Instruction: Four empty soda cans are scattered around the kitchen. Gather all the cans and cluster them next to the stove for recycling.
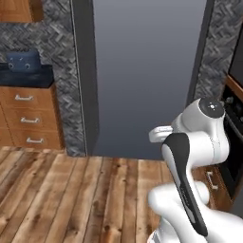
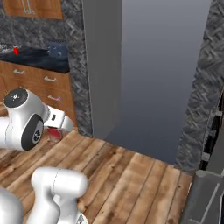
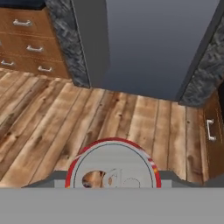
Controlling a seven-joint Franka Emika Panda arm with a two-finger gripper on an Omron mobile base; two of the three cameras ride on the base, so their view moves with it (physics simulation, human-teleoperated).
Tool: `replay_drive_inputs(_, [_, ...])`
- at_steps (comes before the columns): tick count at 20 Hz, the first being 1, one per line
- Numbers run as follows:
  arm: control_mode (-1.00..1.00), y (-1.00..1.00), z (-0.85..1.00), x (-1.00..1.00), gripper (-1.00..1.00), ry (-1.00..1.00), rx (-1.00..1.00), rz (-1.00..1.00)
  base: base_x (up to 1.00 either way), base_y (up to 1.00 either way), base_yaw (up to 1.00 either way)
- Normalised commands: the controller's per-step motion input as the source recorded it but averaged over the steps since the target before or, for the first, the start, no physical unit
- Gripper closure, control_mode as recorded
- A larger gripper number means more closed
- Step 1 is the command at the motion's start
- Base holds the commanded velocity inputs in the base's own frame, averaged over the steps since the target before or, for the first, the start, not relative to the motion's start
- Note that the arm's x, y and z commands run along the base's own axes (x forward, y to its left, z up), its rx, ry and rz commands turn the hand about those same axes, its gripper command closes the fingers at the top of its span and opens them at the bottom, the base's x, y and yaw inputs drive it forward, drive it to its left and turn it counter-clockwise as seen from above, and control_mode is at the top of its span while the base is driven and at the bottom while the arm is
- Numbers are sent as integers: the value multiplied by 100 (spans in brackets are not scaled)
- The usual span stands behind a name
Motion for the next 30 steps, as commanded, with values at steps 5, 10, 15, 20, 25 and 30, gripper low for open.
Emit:
replay_drive_inputs(5, [100,0,0,0,100,0,0,0,43,12,51])
replay_drive_inputs(10, [100,0,0,0,100,0,0,0,42,13,50])
replay_drive_inputs(15, [100,0,0,0,100,0,0,0,43,13,49])
replay_drive_inputs(20, [100,0,0,0,100,0,0,0,48,12,43])
replay_drive_inputs(25, [100,0,0,0,100,0,0,0,58,7,37])
replay_drive_inputs(30, [100,0,0,0,100,0,0,0,71,0,29])
